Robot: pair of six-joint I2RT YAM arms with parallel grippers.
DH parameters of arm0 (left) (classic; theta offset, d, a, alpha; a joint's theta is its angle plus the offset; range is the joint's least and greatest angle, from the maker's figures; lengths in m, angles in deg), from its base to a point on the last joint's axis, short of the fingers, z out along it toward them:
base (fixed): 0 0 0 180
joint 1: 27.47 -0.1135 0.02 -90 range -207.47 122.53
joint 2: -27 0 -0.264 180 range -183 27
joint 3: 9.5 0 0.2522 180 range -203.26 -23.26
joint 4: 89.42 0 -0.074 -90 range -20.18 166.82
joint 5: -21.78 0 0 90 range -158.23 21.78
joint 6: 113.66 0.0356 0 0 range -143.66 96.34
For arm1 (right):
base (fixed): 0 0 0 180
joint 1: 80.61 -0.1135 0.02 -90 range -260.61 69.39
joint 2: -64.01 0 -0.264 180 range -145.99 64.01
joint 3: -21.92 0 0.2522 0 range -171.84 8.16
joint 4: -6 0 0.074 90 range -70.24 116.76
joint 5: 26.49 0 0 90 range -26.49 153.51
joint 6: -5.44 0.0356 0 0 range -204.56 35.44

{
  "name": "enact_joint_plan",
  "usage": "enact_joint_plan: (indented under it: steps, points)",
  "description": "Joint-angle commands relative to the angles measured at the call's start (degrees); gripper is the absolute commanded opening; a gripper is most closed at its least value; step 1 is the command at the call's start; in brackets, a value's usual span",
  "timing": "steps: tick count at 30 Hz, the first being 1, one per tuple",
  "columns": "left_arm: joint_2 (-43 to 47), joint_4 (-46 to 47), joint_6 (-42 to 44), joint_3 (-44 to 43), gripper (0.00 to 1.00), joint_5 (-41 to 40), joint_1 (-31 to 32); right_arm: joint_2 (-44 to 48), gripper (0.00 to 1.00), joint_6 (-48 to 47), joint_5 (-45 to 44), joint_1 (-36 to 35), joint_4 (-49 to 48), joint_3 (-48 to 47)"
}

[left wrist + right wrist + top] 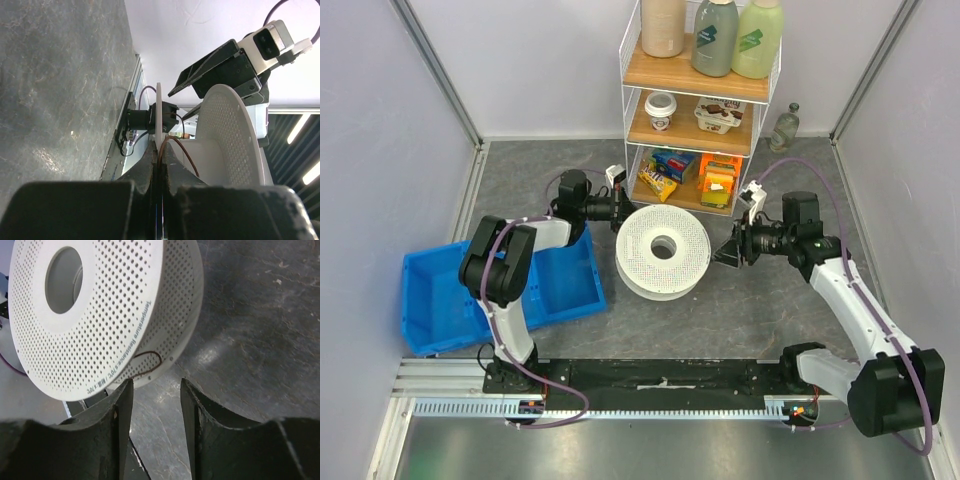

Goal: Wrap the cables

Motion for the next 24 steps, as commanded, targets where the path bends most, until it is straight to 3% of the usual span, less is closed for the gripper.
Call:
enact_joint_plan:
  steps: [1, 7, 10, 13, 17, 24]
  points:
    - [-2.44, 9.38, -4.75, -2.02, 0.02, 1.41, -0.02, -1.09, 0.52, -8.13, 3.31, 3.92, 7.94, -1.97]
    - [-5.34, 12.20, -5.02, -2.90, 0.01, 1.24, -0.02, -4.42, 0.84, -9.13, 8.84, 12.01, 13.75, -3.64]
    - [-6.92, 14.93, -6.33, -3.43, 0.02, 0.97, 0.07, -6.27, 0.84, -2.91, 13.41, 12.64, 12.36, -3.03]
    - [-8.33, 18.35, -8.53, -3.43, 0.02, 0.80, 0.33, -5.58, 0.81, 15.86, 16.05, 12.64, -1.83, 0.83]
    - [-9.21, 21.87, -10.99, -2.99, 0.02, 0.53, 0.94, -2.94, 0.78, 43.81, 15.01, 12.55, -33.28, 9.43]
    - [-9.74, 25.47, -13.98, -2.64, 0.02, 0.62, 1.56, -5.74, 0.74, 55.11, 12.28, 8.00, -49.57, 14.63]
